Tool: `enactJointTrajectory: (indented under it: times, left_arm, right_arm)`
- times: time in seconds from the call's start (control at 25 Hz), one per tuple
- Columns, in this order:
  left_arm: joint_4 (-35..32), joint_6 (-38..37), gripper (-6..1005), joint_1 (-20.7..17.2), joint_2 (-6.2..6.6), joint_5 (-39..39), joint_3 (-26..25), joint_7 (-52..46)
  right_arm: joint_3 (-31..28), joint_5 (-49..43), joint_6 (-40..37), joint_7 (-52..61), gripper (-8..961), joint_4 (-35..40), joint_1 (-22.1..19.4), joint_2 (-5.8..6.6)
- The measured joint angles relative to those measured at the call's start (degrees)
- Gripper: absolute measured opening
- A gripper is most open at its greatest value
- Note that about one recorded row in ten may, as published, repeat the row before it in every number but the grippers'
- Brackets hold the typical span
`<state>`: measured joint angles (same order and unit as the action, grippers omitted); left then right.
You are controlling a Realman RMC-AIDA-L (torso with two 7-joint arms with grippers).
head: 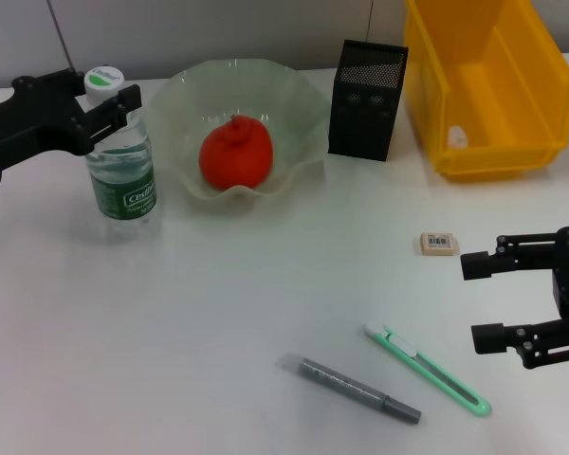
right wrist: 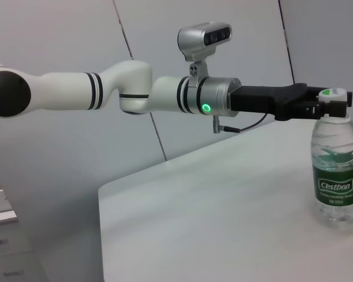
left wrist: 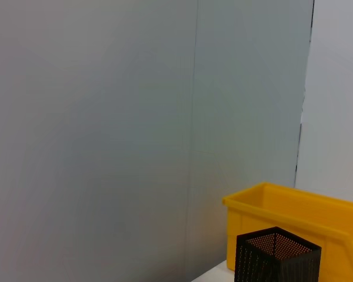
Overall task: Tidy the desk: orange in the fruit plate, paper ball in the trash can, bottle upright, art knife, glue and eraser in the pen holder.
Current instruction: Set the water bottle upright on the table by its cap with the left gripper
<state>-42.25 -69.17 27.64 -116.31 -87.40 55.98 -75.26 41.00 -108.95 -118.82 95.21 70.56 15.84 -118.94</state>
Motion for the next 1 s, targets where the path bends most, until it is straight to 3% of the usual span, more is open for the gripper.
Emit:
enactJointTrajectory:
  times: [0.2,0.4,1.0]
  left_arm:
    - [-0.1,0.0,443,-0.4,-0.18,0.0,-0.3,0.2]
    - [-0.1,-0.6,443,-0.7,-1.67,0.1,-2.2,2.8]
    - [1.9,0.6,444,-1.3,-1.99,0.1,-2.4,3.0]
  right_arm:
    - [0.0,0.0,0.0,0.0,772,-0.1,0.1,0.02]
    - [0.1,-0.1,0.0,0.0,772,-0.3,0.2,0.02]
    - [0.1,-0.1,0.1,-0.5,771,-1.1,0.4,0.02]
